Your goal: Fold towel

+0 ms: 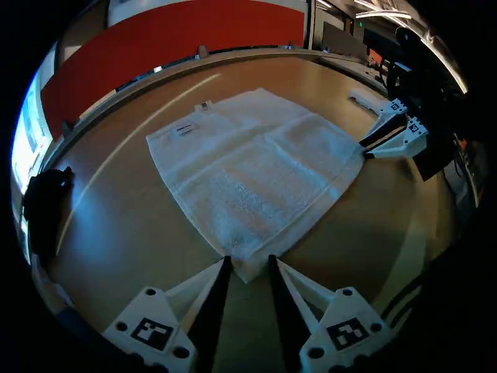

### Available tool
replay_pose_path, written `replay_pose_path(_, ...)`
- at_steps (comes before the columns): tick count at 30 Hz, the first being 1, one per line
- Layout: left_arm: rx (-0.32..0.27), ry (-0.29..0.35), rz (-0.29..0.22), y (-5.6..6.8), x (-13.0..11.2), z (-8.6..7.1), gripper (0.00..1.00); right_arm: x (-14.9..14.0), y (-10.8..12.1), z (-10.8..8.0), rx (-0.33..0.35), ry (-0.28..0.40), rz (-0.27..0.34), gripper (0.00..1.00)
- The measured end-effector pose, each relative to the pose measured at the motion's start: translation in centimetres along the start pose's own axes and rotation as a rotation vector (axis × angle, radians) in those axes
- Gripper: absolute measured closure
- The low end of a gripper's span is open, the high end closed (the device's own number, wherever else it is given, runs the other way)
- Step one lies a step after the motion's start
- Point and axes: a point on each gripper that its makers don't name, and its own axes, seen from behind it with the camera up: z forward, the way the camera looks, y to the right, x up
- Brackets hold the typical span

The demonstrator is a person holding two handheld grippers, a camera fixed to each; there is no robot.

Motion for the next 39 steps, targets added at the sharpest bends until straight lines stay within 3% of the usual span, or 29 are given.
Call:
replay_pose_path(4, 0.008, -0.004, -0.012, -0.1, 0.1, 0.0, 0.65, 0.0, -0.6, 0.0, 0.019, -0.002, 0.005, 0.76)
replay_pose_path(6, 0.019, -0.008, -0.024, -0.4, 0.1, 0.0, 0.83, 0.0, -1.0, 0.0, 0.034, -0.003, 0.008, 0.77)
replay_pose_path(8, 0.036, -0.011, -0.038, -0.8, 0.1, 0.0, 0.88, -0.1, -1.5, -0.1, 0.050, -0.004, 0.010, 0.79)
replay_pose_path(12, 0.037, -0.010, -0.050, -0.8, 0.2, 0.0, 0.88, 0.1, -1.8, -0.1, 0.049, -0.001, 0.019, 0.85)
replay_pose_path(23, 0.031, -0.015, -0.054, -0.4, 0.2, -0.3, 0.88, 1.0, -1.7, -0.9, 0.040, 0.026, 0.032, 0.87)
replay_pose_path(39, 0.042, 0.005, -0.112, 0.2, 2.9, -5.0, 0.88, 6.1, -1.7, -6.0, 0.037, 0.134, 0.034, 0.87)
